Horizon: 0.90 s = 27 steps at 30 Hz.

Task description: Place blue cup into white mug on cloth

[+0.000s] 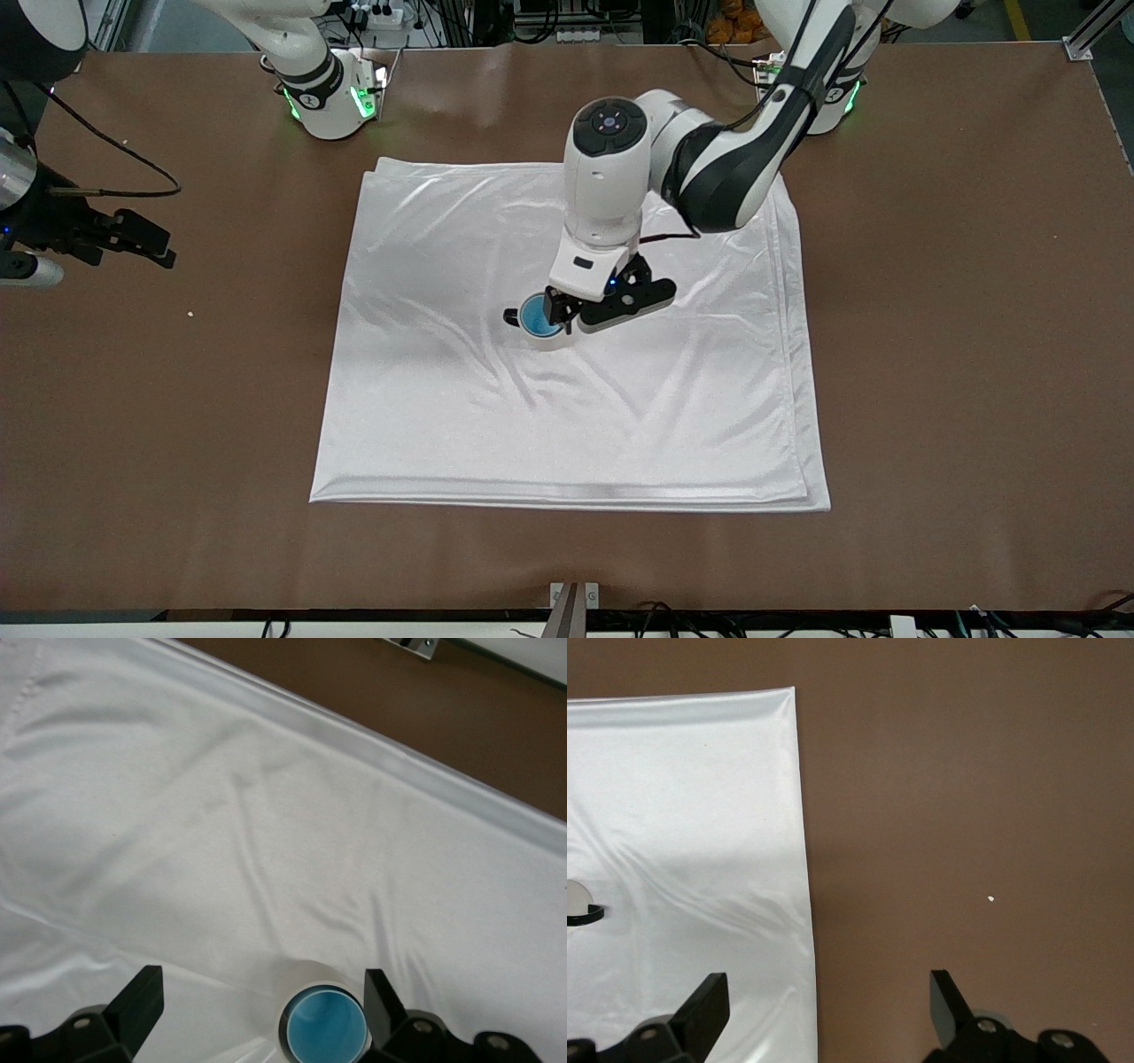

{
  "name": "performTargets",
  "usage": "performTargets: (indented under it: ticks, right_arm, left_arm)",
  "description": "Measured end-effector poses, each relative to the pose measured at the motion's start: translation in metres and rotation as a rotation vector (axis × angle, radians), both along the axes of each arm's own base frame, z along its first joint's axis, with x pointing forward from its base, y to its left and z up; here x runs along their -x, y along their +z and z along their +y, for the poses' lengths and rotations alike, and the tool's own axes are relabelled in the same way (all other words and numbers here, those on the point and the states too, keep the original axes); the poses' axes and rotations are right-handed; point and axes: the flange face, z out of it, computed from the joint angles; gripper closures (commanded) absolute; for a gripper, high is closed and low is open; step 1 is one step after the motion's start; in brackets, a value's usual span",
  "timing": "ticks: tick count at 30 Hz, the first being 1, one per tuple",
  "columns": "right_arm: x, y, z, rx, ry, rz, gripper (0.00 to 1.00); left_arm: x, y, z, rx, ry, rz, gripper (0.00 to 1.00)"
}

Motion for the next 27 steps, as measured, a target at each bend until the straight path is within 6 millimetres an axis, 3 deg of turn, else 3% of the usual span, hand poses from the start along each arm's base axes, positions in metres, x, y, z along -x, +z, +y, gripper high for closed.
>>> performTargets:
  ticks: [5, 10, 18, 27]
  right_arm:
    - [0.000, 0.000, -0.007, 0.002, -0.012, 0.000, 0.00]
    - [0.000, 0.000, -0.013, 0.002, -0.023, 0.000, 0.00]
    - [0.000, 0.000, -0.011, 0.002, -0.020, 0.000, 0.00]
    - [0.000, 0.000, -0.008, 0.002, -0.016, 0.000, 0.00]
  left_arm:
    - [0.001, 0.034, 0.022, -0.033, 0.014, 0.006, 0.00]
    - [-0.010, 0.056, 0.050, -0.062, -0.013, 0.010, 0.00]
    - [-0.042, 0.093, 0.123, -0.099, -0.061, 0.009, 0.00]
    - [-0.058, 0.127, 0.190, -0.126, -0.083, 0.022, 0.00]
